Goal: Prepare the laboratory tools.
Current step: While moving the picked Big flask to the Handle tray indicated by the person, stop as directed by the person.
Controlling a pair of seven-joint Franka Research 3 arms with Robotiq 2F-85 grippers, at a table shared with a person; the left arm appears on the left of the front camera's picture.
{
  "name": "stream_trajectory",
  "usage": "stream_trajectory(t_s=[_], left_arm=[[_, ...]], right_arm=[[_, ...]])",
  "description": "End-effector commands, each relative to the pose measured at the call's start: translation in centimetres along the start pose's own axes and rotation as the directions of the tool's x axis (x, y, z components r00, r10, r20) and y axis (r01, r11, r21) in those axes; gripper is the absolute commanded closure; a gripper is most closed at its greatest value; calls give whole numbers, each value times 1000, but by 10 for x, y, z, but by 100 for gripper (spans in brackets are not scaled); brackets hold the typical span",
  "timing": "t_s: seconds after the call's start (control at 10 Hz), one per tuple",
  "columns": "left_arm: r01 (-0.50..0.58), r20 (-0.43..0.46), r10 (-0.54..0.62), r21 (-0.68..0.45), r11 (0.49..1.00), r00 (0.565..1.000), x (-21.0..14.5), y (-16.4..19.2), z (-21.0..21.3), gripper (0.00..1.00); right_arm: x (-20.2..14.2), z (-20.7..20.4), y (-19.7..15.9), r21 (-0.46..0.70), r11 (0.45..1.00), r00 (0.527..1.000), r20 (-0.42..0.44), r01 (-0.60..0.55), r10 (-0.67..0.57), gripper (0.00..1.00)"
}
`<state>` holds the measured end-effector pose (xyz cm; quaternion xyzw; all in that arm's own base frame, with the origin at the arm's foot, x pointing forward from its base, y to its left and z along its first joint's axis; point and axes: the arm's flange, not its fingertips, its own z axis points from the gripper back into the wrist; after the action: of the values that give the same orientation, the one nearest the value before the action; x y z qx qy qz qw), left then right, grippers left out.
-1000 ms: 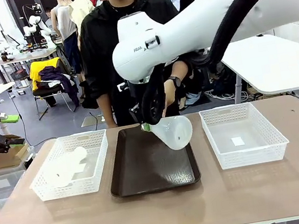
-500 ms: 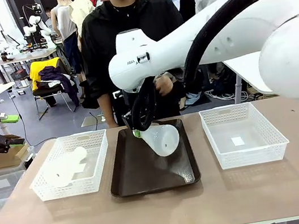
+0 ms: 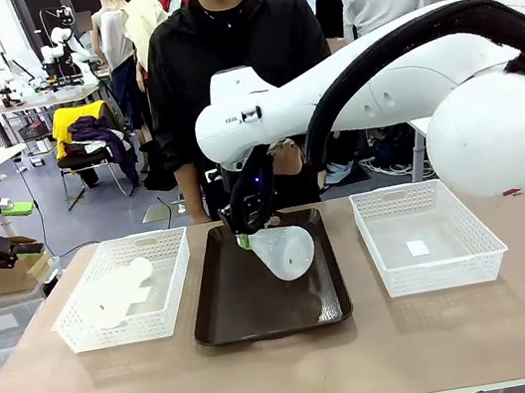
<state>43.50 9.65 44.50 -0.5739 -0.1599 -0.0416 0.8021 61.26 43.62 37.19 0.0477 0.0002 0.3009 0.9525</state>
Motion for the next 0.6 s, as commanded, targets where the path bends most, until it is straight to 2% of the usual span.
stream_trajectory(t_s=[0.0,0.5], left_arm=[[17,2,-17,-1,1000,1000,-1,-1,1,0],[17,2,-17,-1,1000,1000,-1,-1,1,0]], right_arm=[[-3,9,4,-4,1000,1000,13,-6,6,100],[-3,9,4,-4,1000,1000,13,-6,6,100]])
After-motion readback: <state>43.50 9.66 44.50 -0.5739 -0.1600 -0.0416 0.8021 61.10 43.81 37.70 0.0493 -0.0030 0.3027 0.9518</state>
